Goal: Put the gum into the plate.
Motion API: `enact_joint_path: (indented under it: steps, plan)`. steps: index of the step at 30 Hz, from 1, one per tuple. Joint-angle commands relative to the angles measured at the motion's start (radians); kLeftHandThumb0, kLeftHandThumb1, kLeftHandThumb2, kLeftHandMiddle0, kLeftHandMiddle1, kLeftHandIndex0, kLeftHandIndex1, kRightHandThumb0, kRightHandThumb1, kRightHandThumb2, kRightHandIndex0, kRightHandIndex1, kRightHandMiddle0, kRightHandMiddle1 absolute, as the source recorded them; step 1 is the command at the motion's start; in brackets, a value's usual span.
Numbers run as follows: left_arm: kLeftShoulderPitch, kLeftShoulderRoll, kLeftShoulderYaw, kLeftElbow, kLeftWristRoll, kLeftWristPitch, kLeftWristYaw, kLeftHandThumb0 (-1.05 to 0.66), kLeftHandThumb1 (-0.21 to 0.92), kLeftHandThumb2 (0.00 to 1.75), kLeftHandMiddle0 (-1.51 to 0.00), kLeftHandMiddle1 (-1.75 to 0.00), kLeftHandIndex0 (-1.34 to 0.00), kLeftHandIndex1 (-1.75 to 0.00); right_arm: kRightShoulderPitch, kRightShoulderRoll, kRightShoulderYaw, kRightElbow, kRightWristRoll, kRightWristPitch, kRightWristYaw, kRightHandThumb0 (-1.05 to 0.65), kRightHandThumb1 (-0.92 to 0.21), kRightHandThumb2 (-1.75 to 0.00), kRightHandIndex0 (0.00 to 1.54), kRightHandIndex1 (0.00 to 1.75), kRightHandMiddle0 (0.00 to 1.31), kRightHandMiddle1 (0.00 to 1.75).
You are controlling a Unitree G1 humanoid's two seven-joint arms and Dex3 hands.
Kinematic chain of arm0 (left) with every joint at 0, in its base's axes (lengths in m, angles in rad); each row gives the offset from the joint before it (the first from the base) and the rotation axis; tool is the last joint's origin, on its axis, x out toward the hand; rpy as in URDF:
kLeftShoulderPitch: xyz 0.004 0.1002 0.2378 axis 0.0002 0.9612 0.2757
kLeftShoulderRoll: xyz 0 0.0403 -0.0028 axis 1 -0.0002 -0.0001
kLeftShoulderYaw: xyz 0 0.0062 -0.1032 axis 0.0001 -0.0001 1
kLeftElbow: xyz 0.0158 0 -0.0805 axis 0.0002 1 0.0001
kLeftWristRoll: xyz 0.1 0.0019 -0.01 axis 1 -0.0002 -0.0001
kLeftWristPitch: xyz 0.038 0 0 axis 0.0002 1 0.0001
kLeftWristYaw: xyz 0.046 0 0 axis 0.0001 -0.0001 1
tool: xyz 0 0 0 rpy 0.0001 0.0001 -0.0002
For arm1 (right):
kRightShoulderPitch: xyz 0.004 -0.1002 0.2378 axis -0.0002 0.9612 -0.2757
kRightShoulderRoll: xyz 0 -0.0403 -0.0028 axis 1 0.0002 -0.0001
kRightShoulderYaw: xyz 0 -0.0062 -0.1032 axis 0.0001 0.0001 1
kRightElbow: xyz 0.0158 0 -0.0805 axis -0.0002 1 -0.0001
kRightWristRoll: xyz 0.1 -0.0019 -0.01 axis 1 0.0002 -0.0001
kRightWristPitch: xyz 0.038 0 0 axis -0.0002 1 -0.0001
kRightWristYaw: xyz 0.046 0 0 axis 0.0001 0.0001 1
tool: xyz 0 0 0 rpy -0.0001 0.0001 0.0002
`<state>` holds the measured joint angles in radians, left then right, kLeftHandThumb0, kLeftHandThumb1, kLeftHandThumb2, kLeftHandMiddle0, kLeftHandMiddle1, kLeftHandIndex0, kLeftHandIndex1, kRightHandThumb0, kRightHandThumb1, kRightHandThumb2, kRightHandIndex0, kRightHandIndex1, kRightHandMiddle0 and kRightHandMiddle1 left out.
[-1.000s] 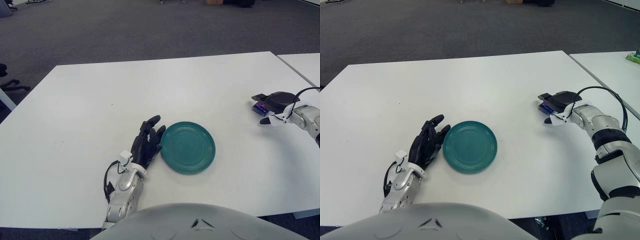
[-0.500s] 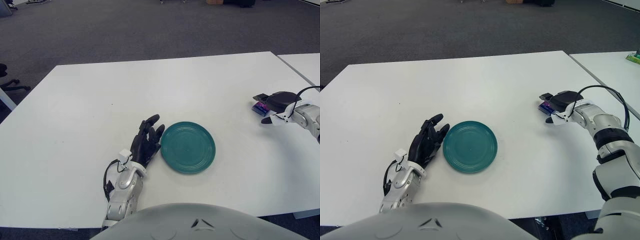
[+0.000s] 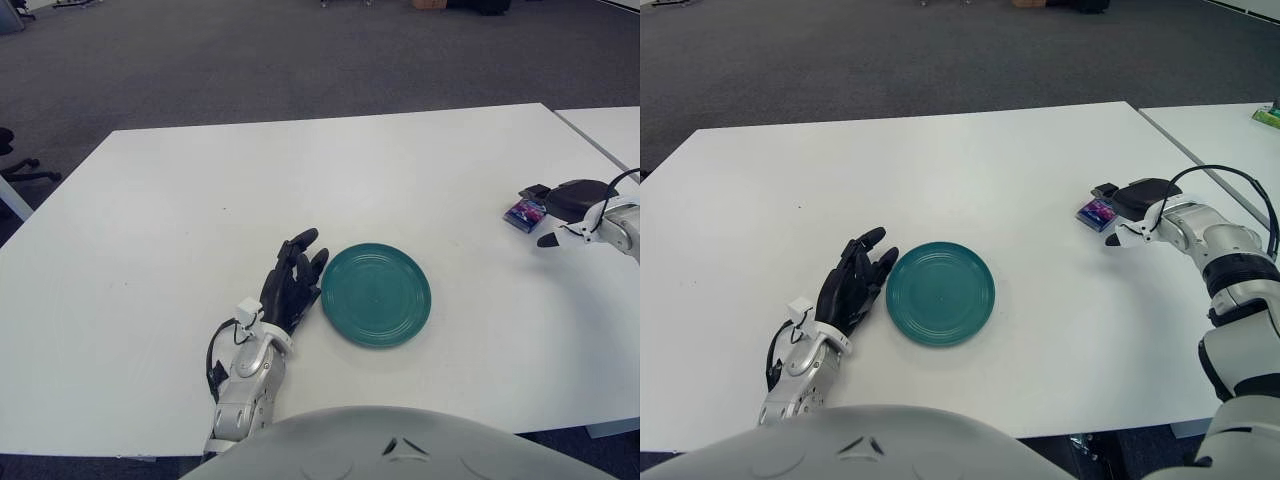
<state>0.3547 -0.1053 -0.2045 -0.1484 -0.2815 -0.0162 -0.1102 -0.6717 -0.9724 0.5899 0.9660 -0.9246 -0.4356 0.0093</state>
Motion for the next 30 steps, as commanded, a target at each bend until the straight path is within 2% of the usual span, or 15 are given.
enact_joint_path:
  steps: [1, 6, 11, 17, 24, 30]
  plan:
    - [-0.018, -0.014, 0.008, 0.0, -0.008, 0.007, -0.007, -0.86, 0.92, 0.9, -0.44, -0.17, 0.0, -0.78, -0.011, 0.0, -0.011, -0.015, 0.001, 0.01, 0.02, -0.96, -0.92, -0.24, 0.39, 0.06, 0.0, 0.2]
    - [-0.018, -0.012, 0.01, -0.001, -0.011, 0.008, -0.009, -0.86, 0.92, 0.9, -0.44, -0.17, 0.0, -0.78, -0.011, 0.012, -0.022, -0.008, 0.014, 0.025, 0.04, -0.95, -0.92, -0.21, 0.41, 0.06, 0.0, 0.19]
    - [-0.017, -0.011, 0.012, -0.002, -0.012, 0.008, -0.011, -0.86, 0.92, 0.9, -0.44, -0.17, 0.0, -0.78, -0.04, 0.044, -0.01, 0.051, -0.004, 0.047, 0.015, -0.96, -0.92, -0.2, 0.43, 0.07, 0.0, 0.2]
    - [-0.01, -0.01, 0.011, -0.009, -0.012, 0.009, -0.012, -0.86, 0.92, 0.9, -0.44, -0.17, 0.0, -0.78, -0.071, 0.045, 0.016, 0.094, -0.037, 0.041, -0.019, -0.95, -0.92, -0.19, 0.44, 0.08, 0.0, 0.22]
    - [-0.003, -0.007, 0.01, -0.018, -0.013, 0.011, -0.013, -0.86, 0.92, 0.9, -0.44, -0.16, 0.0, -0.78, -0.101, 0.048, 0.043, 0.131, -0.064, 0.044, -0.029, -0.93, -0.92, -0.17, 0.35, 0.04, 0.0, 0.18]
    - [0.002, -0.005, 0.01, -0.026, -0.015, 0.013, -0.014, -0.86, 0.92, 0.9, -0.44, -0.16, 0.0, -0.78, -0.11, 0.051, 0.056, 0.135, -0.073, 0.042, -0.034, -0.91, -0.92, -0.2, 0.34, 0.02, 0.0, 0.15]
